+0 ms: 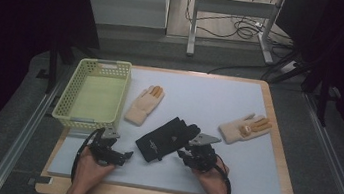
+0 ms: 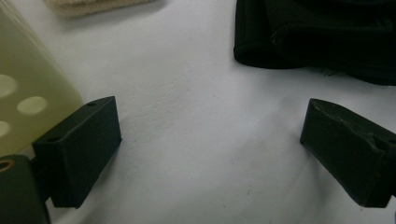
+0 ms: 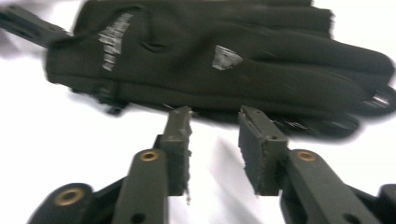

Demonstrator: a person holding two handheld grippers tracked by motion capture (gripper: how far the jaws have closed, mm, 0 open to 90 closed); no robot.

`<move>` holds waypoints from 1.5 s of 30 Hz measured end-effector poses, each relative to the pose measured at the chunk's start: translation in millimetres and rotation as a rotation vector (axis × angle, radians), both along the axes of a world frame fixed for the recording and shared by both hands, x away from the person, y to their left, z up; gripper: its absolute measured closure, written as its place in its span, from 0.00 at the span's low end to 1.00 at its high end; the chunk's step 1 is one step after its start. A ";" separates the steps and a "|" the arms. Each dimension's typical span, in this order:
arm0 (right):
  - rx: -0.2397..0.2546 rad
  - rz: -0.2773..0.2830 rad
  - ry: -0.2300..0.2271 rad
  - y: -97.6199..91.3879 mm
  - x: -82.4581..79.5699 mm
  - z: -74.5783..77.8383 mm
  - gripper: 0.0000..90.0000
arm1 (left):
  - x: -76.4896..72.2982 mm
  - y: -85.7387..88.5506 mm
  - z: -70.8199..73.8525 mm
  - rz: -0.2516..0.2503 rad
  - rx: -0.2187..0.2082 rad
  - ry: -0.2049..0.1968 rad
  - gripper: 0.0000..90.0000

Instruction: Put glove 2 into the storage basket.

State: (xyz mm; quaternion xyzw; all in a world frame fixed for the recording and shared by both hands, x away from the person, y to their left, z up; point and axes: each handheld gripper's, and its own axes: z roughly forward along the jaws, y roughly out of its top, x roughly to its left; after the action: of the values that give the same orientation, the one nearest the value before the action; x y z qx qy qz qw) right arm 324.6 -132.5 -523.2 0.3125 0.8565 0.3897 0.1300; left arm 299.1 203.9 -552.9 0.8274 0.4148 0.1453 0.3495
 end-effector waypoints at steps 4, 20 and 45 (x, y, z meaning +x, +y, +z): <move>-0.002 -0.033 -0.006 -15.2 1.6 0.7 0.58 | 0.0 -0.1 -0.1 0.001 -0.001 -0.001 0.06; -0.060 -0.161 -0.030 -83.1 8.5 -0.9 0.24 | 0.4 0.1 -0.1 -0.006 -0.002 0.005 0.04; -0.073 -0.182 -0.021 -91.7 10.6 -10.1 0.18 | -3.7 -10.6 11.8 -0.101 -0.020 0.017 0.00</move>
State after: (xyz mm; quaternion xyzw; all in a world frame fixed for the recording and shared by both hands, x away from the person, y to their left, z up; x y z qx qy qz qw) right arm 335.2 -224.2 -533.3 0.3801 0.8368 0.3478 0.1853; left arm 295.3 193.2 -541.1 0.8450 0.3769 0.1164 0.3612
